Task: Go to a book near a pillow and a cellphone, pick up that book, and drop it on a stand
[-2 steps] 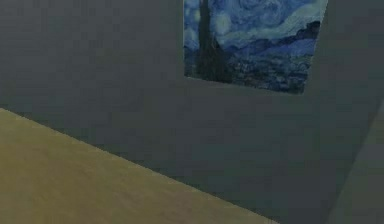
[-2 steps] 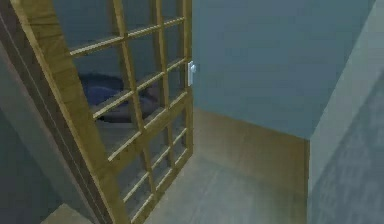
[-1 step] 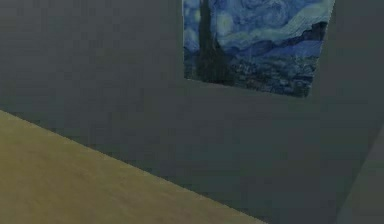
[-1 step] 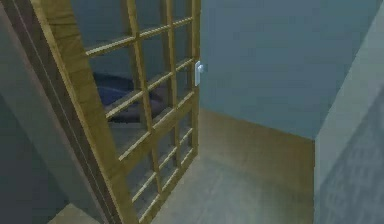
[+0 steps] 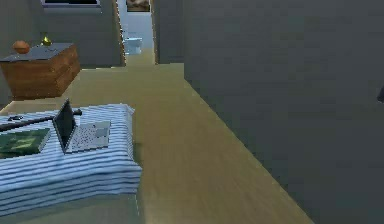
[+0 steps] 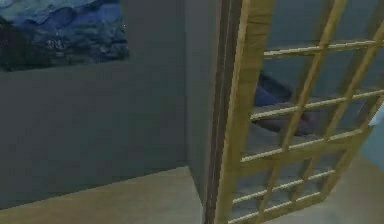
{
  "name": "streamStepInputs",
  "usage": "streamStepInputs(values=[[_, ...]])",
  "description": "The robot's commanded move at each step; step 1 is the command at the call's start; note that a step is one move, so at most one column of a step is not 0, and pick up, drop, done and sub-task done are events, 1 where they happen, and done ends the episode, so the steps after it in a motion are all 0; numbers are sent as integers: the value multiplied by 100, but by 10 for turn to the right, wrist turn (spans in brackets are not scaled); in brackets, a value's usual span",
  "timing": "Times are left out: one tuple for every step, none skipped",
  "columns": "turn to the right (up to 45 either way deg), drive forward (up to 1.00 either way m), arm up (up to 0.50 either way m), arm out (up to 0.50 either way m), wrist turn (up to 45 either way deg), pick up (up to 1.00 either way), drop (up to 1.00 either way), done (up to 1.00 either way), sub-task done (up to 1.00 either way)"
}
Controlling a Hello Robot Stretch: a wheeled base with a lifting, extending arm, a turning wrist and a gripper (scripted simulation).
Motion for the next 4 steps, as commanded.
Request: streamStepInputs(values=[[-210, 0, 0, 0, 0, 0, 0, 0, 0], [0, 40, 0, 0, 0, 0, 0, 0, 0], [-450, 0, 0, 0, 0, 0, 0, 0, 0], [-240, 0, 0, 0, 0, 0, 0, 0, 0]])
